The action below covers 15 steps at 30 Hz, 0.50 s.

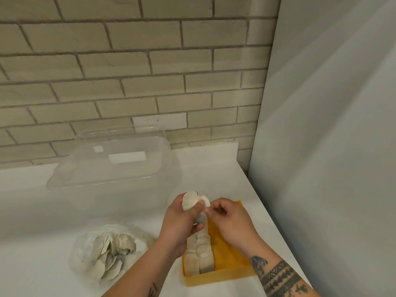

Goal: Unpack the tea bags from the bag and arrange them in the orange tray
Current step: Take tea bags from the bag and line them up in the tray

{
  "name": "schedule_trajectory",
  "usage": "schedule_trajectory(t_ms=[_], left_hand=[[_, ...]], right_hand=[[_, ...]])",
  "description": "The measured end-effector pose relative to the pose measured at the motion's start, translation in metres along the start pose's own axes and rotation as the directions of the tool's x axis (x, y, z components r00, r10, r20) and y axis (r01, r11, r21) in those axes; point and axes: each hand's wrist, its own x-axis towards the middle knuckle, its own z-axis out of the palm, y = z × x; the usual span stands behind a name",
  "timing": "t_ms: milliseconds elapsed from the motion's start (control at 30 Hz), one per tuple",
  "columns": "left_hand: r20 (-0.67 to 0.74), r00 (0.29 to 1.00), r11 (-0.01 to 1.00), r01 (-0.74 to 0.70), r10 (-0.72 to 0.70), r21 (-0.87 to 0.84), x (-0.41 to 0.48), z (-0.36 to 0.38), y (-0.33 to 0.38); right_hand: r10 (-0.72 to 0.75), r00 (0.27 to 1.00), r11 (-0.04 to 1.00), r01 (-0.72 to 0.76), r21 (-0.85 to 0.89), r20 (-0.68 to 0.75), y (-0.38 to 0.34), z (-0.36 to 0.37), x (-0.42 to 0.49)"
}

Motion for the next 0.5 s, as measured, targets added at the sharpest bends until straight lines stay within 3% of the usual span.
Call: schedule_trajectory(t_ms=[133, 333, 500], left_hand=[[0.034, 0.999, 0.999, -0.006, 0.005, 0.048, 0.003, -0.007, -0.005], [0.000, 1.000, 0.996, -0.013, 0.013, 0.089, 0.012, -0.008, -0.018], [-0.159, 0.981, 0.968, -0.075, 0.115, 0.238, 0.026, -0.022, -0.021]], right_hand=[[0.040, 0.999, 0.999, -0.039, 0.021, -0.016, 0.002, -0.005, 0.005], [0.061, 0.995, 0.998, -0.057, -0.040, 0.079, 0.013, 0.001, 0.005], [0.119, 0.992, 0.988, -0.122, -0.096, -0.039, 0.032, 0.000, 0.021]])
